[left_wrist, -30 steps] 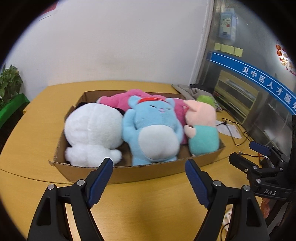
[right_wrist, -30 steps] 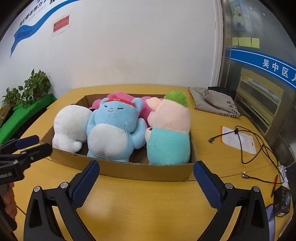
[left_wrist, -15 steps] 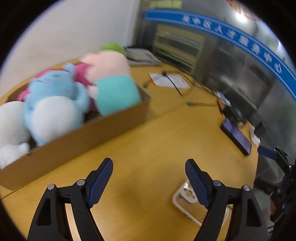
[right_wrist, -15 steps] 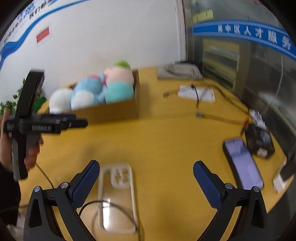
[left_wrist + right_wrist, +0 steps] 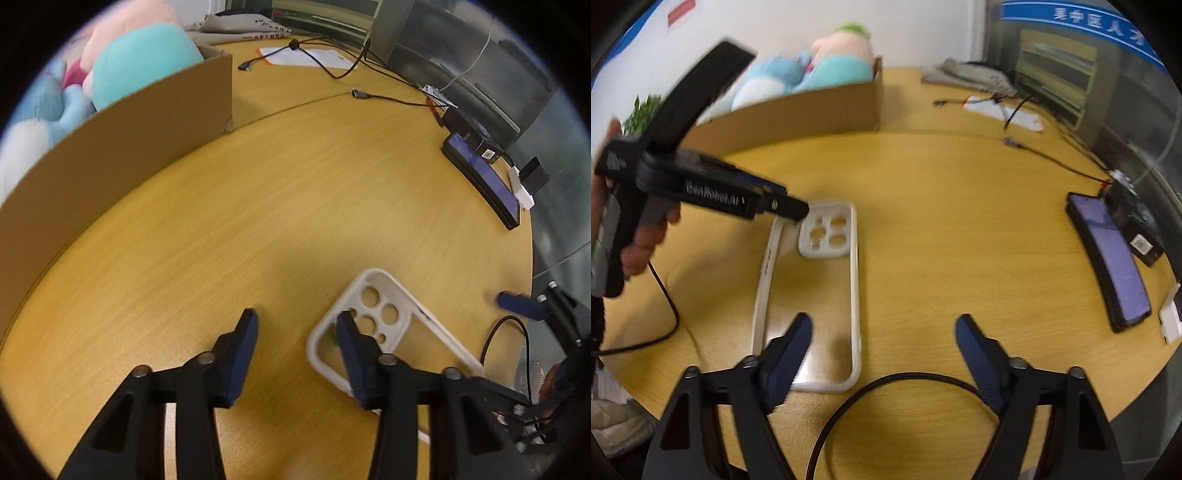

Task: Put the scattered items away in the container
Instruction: 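Move both grippers to the white phone case and close them on it, then lift the phone case with both grippers and carry it over the box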

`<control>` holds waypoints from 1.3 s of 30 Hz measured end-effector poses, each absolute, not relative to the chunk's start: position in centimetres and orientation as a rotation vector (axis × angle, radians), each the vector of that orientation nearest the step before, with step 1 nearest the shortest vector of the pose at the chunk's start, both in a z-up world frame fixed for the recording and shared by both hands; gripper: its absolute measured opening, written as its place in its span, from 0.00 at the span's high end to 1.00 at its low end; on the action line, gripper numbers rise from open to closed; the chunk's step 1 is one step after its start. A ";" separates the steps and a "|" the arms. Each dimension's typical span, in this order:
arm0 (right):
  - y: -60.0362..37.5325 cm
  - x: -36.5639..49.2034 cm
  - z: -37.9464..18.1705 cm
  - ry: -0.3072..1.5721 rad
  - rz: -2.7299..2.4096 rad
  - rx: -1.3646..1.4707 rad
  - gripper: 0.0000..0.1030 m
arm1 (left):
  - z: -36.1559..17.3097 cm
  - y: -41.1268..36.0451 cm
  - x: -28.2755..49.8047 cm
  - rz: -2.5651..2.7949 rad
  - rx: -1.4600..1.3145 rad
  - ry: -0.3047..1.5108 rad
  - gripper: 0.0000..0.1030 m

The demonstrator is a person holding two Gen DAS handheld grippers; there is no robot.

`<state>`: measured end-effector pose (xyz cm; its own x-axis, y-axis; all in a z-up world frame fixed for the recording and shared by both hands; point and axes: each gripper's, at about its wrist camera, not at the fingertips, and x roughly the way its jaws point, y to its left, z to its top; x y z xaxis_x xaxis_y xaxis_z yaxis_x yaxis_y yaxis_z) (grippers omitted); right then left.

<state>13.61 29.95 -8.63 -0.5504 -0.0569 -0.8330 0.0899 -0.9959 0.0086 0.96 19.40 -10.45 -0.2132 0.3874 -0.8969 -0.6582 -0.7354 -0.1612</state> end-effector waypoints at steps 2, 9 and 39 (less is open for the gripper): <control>29.3 13.5 -9.5 0.087 -2.646 1.471 0.47 | -10.4 19.3 1.1 1.989 -1.373 0.326 0.77; 28.7 13.6 -8.9 0.092 -2.589 1.450 0.76 | -10.2 19.0 1.3 1.991 -1.358 0.332 0.88; 20.2 -0.4 7.5 0.056 -2.685 0.860 0.94 | 10.8 7.7 -12.7 2.349 -0.909 0.354 0.88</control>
